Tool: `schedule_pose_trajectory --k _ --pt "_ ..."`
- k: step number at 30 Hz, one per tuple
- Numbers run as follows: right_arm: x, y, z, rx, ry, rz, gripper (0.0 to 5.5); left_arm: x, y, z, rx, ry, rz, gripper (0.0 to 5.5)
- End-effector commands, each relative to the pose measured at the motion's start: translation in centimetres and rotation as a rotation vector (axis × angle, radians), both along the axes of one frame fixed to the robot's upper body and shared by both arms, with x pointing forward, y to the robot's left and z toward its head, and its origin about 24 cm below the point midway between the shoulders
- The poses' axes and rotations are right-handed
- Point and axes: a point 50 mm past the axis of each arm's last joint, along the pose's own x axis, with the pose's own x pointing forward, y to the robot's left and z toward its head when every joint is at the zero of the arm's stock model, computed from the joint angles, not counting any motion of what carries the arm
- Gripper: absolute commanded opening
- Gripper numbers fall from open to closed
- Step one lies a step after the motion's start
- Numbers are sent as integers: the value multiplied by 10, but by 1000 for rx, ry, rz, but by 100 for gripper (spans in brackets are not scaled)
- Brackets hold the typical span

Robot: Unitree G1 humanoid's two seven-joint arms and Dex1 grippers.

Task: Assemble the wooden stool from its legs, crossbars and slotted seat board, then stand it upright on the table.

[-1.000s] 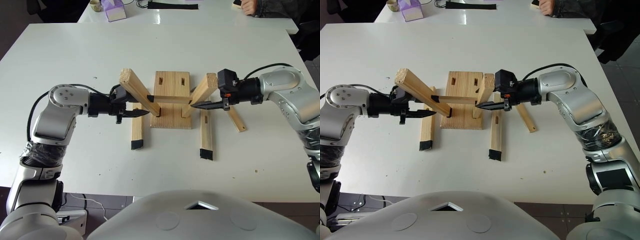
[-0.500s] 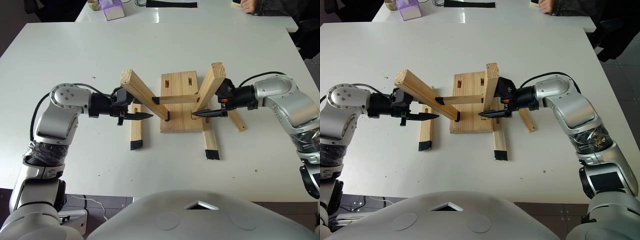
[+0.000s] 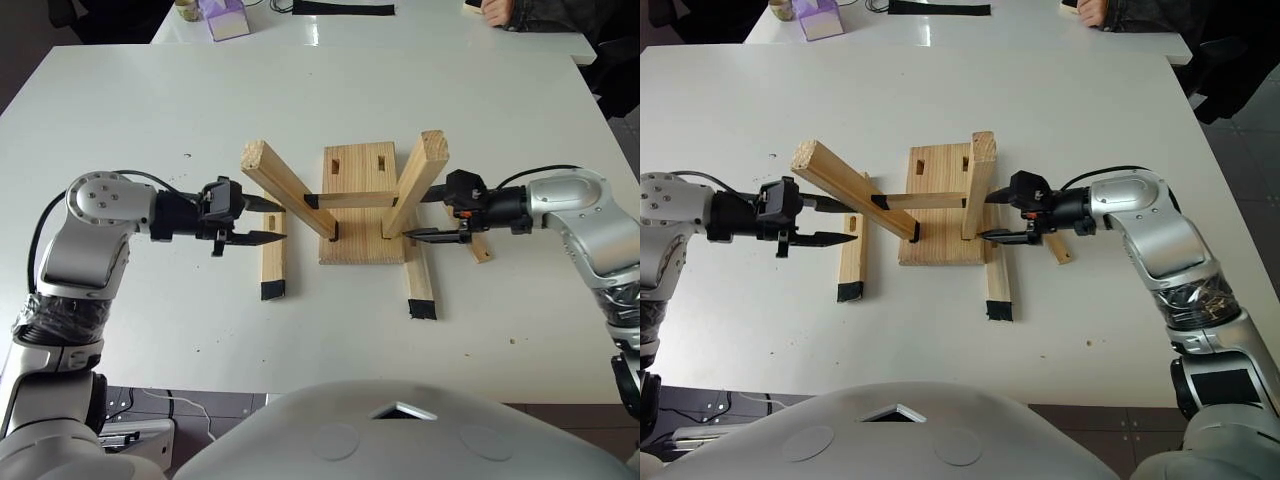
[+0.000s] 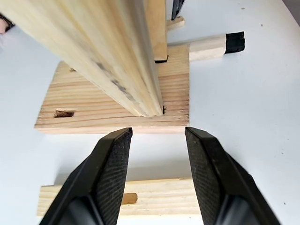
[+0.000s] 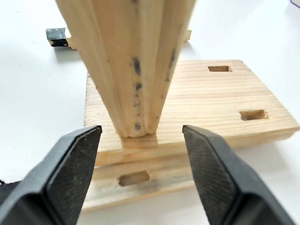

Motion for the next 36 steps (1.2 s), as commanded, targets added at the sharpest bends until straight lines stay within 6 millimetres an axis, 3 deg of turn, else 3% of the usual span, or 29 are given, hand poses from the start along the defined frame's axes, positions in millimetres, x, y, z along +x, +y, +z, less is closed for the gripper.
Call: schedule_pose_trajectory --k 1,8,13,17,22,30,36 --pt "-7 -9 -10 -38 14 -13 318 -13 -2 -18 13 38 16 211" --pt "-17 -2 -49 -76 94 -19 318 -17 -13 -32 -23 76 6 211" --pt "-21 -19 -75 -213 94 -42 318 -23 -17 -61 -20 139 45 211" --pt "-16 -36 -76 -266 69 -77 318 -16 0 -79 33 140 162 211" --pt "-20 -56 -76 -313 74 -95 318 -11 21 -87 68 128 251 211" --pt "-27 -83 -75 -362 85 -175 318 -9 25 -89 67 120 280 211" --pt "-36 -90 -75 -348 99 -210 318 -4 26 -85 20 122 329 211"
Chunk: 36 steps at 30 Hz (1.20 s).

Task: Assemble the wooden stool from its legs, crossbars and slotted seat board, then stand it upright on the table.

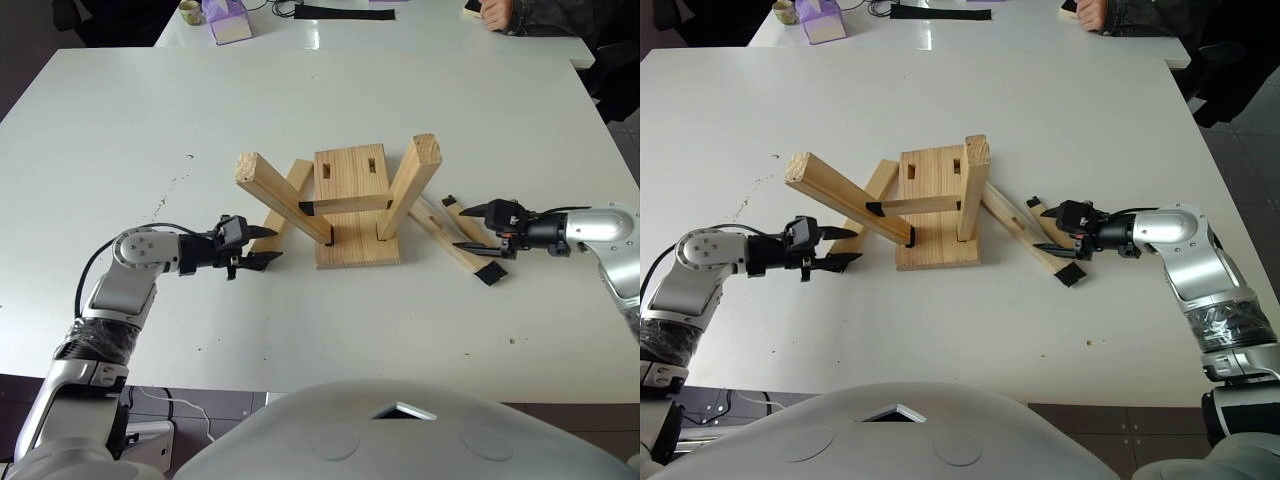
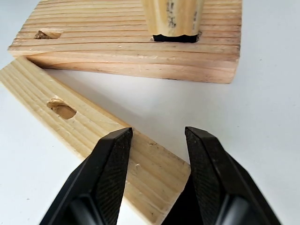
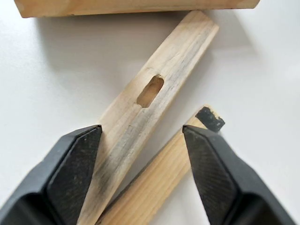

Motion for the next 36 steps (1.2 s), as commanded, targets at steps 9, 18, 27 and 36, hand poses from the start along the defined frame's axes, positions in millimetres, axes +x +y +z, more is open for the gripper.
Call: schedule_pose_trajectory --k 9,18,27,36 --pt "-36 -23 -15 -72 136 -97 318 6 24 2 56 29 134 211" --pt "-25 -7 6 -31 44 -72 318 14 15 15 5 -3 94 211" --pt "7 46 16 97 -82 6 318 23 -11 30 -123 -8 51 211" --pt "19 49 -14 64 -82 -45 318 11 -21 22 -98 37 -25 211"
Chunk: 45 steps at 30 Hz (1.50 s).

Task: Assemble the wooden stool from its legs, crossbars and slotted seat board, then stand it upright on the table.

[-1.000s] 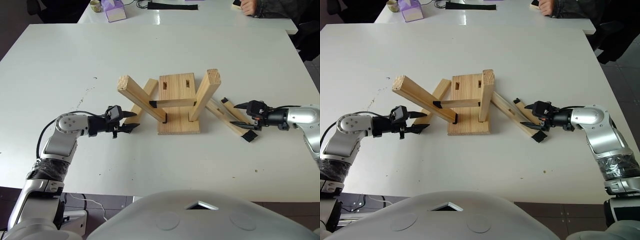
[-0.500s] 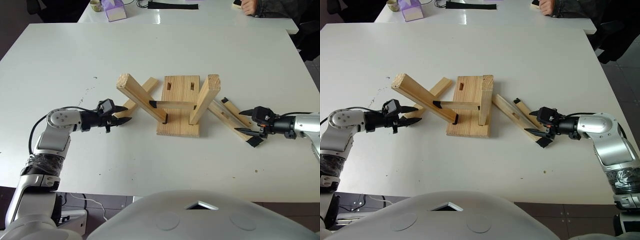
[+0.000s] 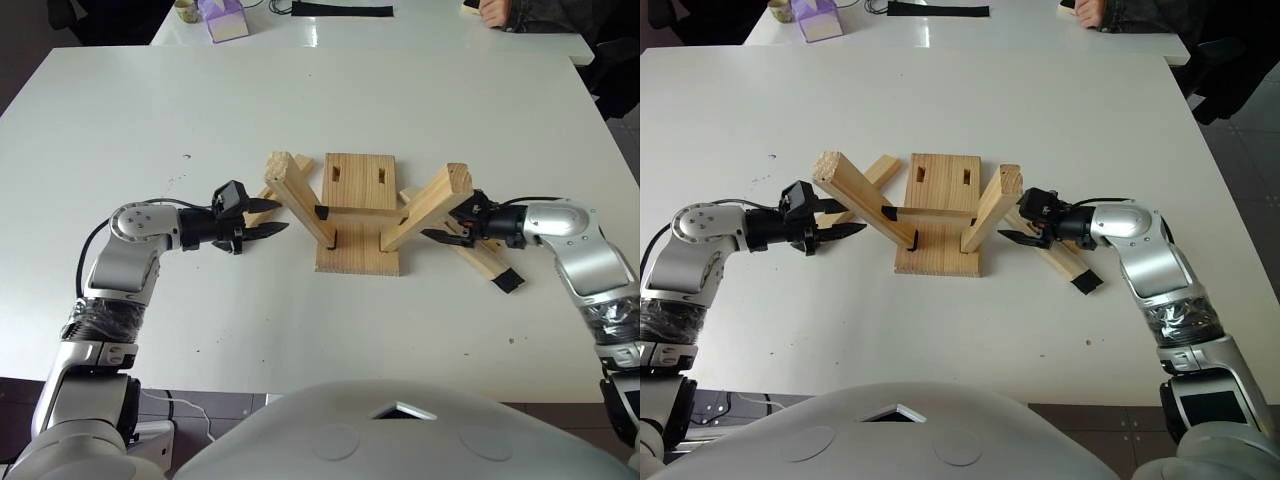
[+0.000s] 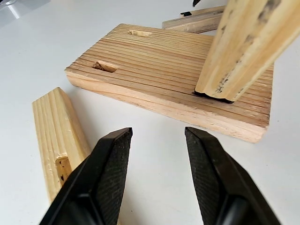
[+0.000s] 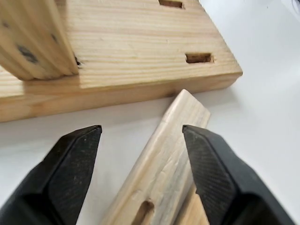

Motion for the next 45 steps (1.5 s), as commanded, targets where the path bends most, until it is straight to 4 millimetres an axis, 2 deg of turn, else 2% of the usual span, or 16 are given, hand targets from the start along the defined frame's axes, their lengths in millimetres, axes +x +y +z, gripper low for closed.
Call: schedule_pose_trajectory --k 1,5,9,12,15,20,24,28,33,35,38,43,45 --pt "-6 -3 -11 -34 11 9 318 -15 -6 -6 26 37 -69 211" --pt "-30 19 -19 -11 55 123 318 -30 -20 -16 23 64 -123 211" --pt "-37 33 -27 -2 79 162 318 -42 -44 -25 -13 86 -179 211" --pt "-39 32 -32 -39 80 175 318 -44 -61 -29 -31 85 -207 211" --pt "-35 25 -35 -74 73 165 318 -45 -67 -28 -48 77 -204 211" --pt "-17 5 -45 -114 58 55 318 -39 -57 -25 -25 69 -181 211" --pt "-5 0 -42 -110 23 31 318 -42 -51 -24 -15 85 -197 211" --pt "24 -5 -21 -93 -85 -29 318 -49 -51 -31 13 98 -211 211" --pt "63 -9 15 -26 -230 -141 318 -46 -51 -36 45 77 -179 211" --pt "77 -8 26 -21 -275 -168 318 -46 -48 -37 64 73 -188 211" --pt "96 5 35 -15 -321 -183 318 -46 -48 -36 68 75 -201 211" --pt "115 34 30 -9 -336 -183 318 -43 -53 -33 65 65 -228 211" --pt "119 40 30 -30 -371 -180 318 -43 -56 -30 57 64 -251 211"
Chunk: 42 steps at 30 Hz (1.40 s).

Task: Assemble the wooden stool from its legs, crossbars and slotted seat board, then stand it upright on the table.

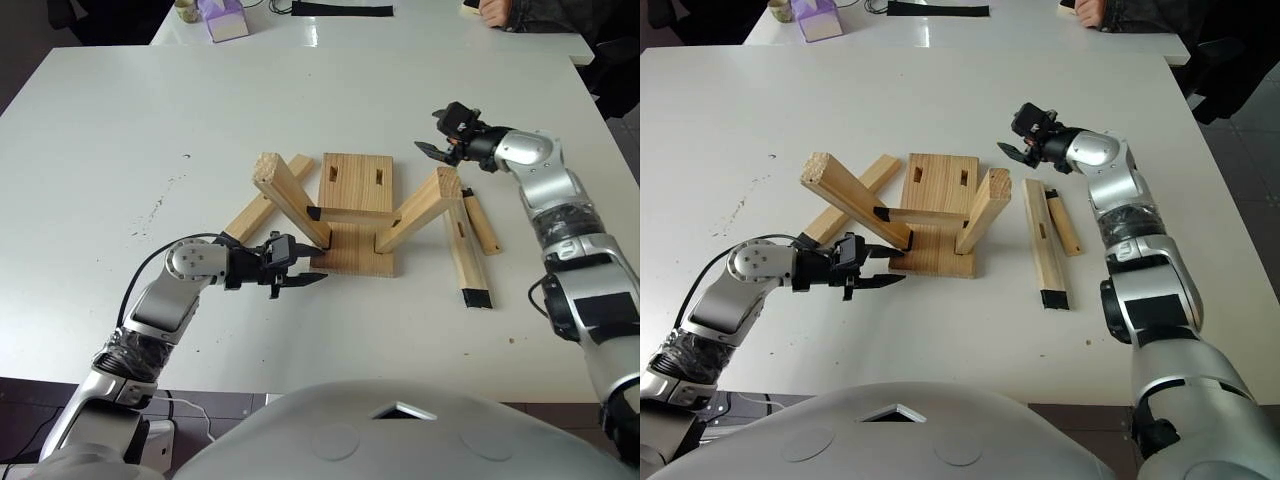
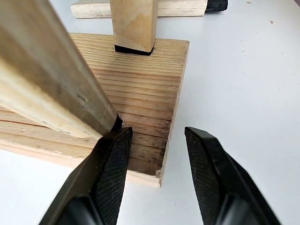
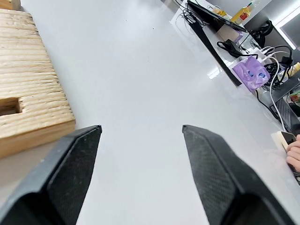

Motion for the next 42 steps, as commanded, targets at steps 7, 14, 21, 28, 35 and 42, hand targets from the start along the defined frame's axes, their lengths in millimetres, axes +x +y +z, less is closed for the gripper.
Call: schedule_pose_trajectory --k 7,14,21,28,35,42 --pt "15 8 17 64 29 44 318 -2 -2 0 41 31 -67 211" --pt "-12 14 -5 107 274 319 318 -5 -5 1 26 37 -57 211" --pt "-29 24 -20 26 258 442 318 -6 -7 2 22 42 -65 211" --pt "-35 15 -36 -197 155 466 318 -4 -7 0 43 32 -78 211" --pt "-45 -3 -41 -260 242 532 318 14 2 -1 106 -34 -10 211" --pt "-53 0 -40 -249 291 607 318 45 16 4 154 -138 133 211"
